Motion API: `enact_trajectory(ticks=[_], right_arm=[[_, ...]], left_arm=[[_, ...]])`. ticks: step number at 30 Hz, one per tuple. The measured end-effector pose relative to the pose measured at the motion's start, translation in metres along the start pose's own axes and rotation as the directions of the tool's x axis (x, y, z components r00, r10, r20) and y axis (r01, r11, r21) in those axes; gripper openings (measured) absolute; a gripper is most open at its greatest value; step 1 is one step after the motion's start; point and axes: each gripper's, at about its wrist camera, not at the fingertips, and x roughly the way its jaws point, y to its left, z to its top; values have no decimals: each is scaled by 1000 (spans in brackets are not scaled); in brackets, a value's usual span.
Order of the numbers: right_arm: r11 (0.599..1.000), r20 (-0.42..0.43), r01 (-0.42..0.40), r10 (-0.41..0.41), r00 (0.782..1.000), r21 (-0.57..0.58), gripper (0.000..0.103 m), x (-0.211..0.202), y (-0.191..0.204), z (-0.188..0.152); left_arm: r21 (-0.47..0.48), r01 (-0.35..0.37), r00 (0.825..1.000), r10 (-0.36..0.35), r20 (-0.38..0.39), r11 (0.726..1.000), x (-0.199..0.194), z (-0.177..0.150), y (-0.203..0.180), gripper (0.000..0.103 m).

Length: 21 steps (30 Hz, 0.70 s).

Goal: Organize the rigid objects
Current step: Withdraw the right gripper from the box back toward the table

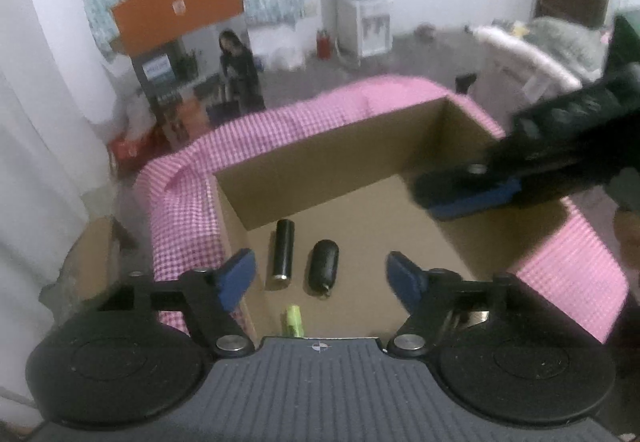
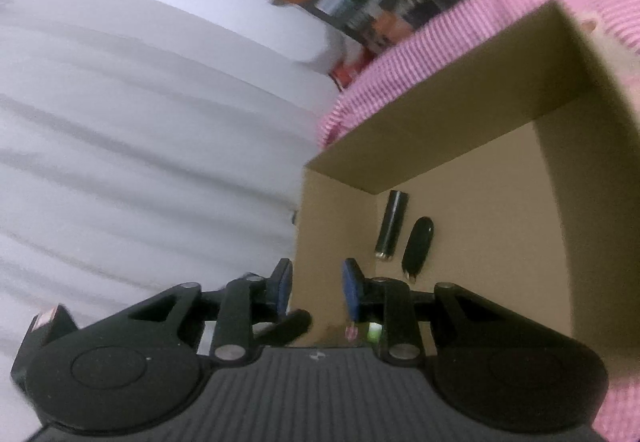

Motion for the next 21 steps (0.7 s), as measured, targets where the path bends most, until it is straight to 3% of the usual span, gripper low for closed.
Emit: enact_trajectory(ticks=[1,3,5,14,17,21], right_arm=[[1000,17,1,-1,1000,-23,43,-14,3,-11],[997,41,12,-9,999,-76,45,-34,7,-29],[992,57,30,-23,998,-123,46,-53,8,-50],[980,87,85,-70,994,-178,49,-100,-9,-133],[983,69,83,-73,995,-167,49,-96,-17,-154],[980,28,102,-98,995,-171,49,-74,-25,-169]], left_arm=[[-8,8,1000,-7,14,1000,-9,-6,-1,81],[-21,28,999,-27,43,999,-22,-18,-4,93],[-30,53,997,-51,63,998,-31,-33,-8,99],[-148,190,982,-188,27,971,-27,-103,-23,100],[-181,203,979,-203,19,962,-24,-129,-28,100],[-181,162,986,-167,-11,970,-16,-150,-35,99]])
